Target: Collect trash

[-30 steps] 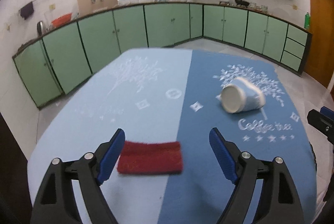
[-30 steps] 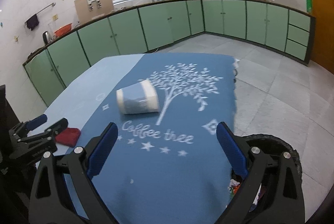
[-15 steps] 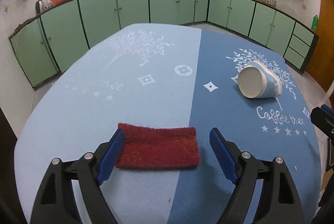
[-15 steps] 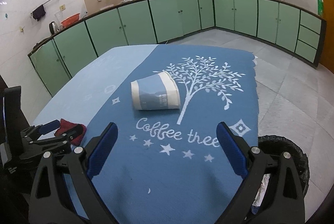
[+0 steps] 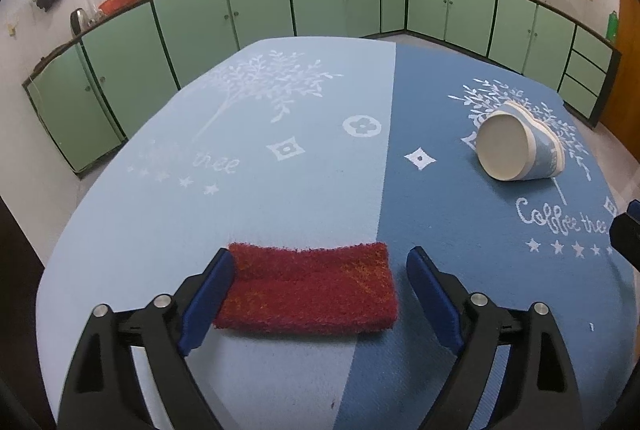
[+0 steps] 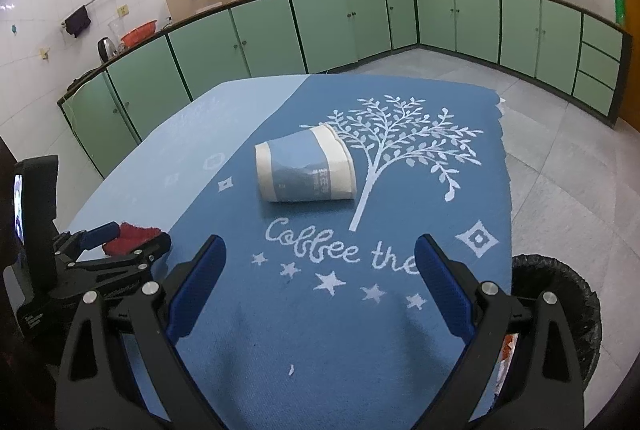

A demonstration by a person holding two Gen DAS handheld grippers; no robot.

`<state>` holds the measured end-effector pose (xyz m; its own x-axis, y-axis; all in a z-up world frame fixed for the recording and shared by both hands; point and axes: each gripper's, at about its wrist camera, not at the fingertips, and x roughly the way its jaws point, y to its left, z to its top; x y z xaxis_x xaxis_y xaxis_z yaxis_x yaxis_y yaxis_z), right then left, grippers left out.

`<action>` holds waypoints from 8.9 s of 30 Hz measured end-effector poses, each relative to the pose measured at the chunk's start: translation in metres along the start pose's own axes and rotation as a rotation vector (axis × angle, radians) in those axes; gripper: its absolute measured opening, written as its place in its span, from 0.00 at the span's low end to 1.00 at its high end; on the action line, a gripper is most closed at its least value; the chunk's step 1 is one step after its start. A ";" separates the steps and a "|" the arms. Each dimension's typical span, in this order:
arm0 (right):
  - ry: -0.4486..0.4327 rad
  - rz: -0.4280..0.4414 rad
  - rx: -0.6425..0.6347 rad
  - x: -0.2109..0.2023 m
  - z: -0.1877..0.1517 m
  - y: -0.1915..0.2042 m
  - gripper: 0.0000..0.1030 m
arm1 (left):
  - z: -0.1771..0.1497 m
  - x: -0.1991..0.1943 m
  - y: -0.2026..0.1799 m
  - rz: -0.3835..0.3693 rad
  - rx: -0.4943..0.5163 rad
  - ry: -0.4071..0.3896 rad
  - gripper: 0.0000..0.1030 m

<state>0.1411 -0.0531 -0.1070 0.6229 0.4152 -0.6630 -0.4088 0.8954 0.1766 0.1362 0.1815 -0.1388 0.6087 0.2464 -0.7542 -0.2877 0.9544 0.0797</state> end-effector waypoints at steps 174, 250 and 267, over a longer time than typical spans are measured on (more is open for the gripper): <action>-0.075 -0.379 0.315 -0.152 -0.101 -0.255 0.71 | -0.008 -0.081 -0.360 -0.547 0.469 -0.149 0.81; -0.289 -0.208 0.114 -0.273 -0.021 -0.093 0.95 | 0.013 -0.235 -0.159 -0.448 0.225 -0.367 0.94; -0.305 -0.174 0.067 -0.275 -0.014 -0.071 0.95 | 0.005 -0.253 -0.134 -0.430 0.197 -0.407 0.94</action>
<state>-0.0108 -0.2327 0.0522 0.8540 0.2756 -0.4412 -0.2409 0.9612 0.1340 0.0250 -0.0079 0.0446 0.8841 -0.1592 -0.4394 0.1637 0.9861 -0.0280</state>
